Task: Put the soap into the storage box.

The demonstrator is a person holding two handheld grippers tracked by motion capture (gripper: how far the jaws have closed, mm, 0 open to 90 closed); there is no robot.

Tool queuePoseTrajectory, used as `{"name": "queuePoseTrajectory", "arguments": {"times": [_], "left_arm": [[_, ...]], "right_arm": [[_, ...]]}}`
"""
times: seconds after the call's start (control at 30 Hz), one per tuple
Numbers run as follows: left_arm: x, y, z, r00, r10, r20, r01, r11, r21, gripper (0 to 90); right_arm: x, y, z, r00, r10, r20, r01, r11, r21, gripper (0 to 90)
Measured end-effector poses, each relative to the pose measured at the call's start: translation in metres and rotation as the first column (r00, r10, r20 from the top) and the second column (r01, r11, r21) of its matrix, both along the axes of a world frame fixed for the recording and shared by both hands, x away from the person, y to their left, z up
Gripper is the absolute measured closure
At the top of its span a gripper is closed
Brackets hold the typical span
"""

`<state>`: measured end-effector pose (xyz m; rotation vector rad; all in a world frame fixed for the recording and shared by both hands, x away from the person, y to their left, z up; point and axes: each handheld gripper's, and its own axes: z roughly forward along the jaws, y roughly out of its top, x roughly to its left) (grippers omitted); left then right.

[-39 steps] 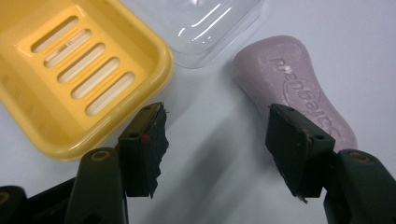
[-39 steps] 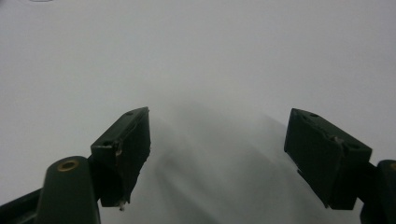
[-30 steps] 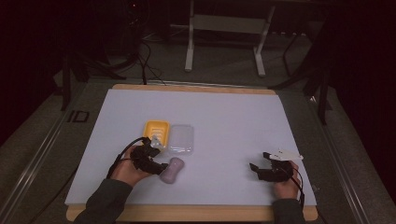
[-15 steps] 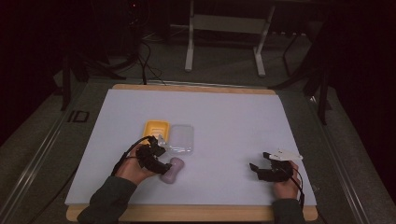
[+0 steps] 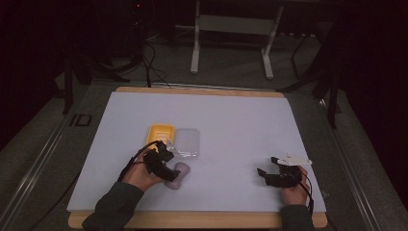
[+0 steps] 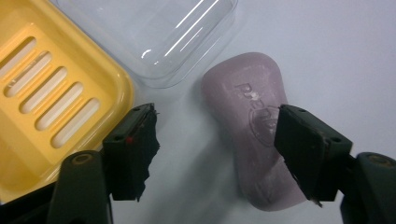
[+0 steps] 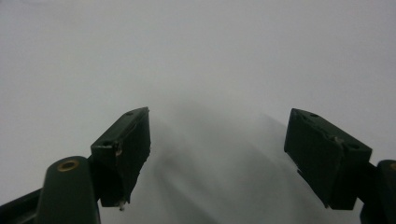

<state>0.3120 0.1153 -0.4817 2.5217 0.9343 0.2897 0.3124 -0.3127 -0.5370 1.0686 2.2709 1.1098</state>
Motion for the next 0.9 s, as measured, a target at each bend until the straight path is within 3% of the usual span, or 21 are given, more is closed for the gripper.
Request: {"name": "queuePoseTrajectory", "arguments": {"times": [0.37,0.53,0.9], "left_arm": [[0.002,-0.007,-0.001,0.9999,-0.001,-0.016,0.001,1.0,0.009,25.9],[0.003,-0.007,-0.001,0.9989,0.026,-0.04,-0.026,0.9996,0.014,26.6],[0.002,-0.013,-0.001,0.9983,0.009,-0.057,-0.009,0.9999,0.012,27.3]], "right_arm": [[0.0,0.0,0.0,1.0,-0.001,-0.001,0.001,1.0,-0.004,22.3],[0.0,0.0,0.0,1.0,-0.001,-0.002,0.001,1.0,-0.005,22.3],[0.0,0.0,0.0,1.0,-0.001,-0.001,0.001,1.0,-0.005,22.3]]}}
